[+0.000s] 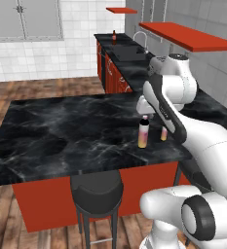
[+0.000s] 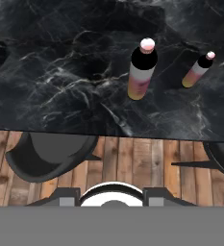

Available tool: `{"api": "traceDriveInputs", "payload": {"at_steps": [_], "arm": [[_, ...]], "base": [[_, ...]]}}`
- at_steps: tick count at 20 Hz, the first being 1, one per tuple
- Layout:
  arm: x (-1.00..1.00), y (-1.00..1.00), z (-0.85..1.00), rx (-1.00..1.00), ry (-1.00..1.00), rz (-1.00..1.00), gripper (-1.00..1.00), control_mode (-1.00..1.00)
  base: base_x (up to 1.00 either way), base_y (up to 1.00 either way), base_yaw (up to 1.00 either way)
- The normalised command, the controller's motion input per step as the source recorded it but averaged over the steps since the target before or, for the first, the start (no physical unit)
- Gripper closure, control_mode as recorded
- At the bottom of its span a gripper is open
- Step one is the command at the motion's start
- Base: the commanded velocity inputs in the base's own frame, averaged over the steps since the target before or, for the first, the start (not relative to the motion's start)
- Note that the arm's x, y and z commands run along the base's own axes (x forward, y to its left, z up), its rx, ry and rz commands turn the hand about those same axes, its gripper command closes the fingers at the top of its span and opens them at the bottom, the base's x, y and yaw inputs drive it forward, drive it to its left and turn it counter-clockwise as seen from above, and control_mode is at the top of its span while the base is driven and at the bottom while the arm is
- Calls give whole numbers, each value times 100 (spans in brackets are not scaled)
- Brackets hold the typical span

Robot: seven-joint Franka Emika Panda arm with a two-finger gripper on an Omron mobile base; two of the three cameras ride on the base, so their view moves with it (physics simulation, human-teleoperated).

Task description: Place the large bottle from the dining counter next to the other large bottle outside the sink, and place the small bottle from the dining counter next to the other small bottle inside the sink.

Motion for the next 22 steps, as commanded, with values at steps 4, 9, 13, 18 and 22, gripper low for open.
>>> {"api": "traceDriveInputs", "payload": {"at_steps": [4,9,13,18,22], "arm": [[-9,0,0,0,-3,0,-100,-100],[-29,-19,0,0,-3,-1,-100,-100],[-26,-20,-4,0,0,-3,-100,-100],[-14,-13,-14,-2,-3,-3,-100,-100],[6,0,-21,-2,-13,0,-100,-100]], "base": [[0,0,0],[0,0,0],[0,0,0],[0,0,0],[0,0,0]]}}
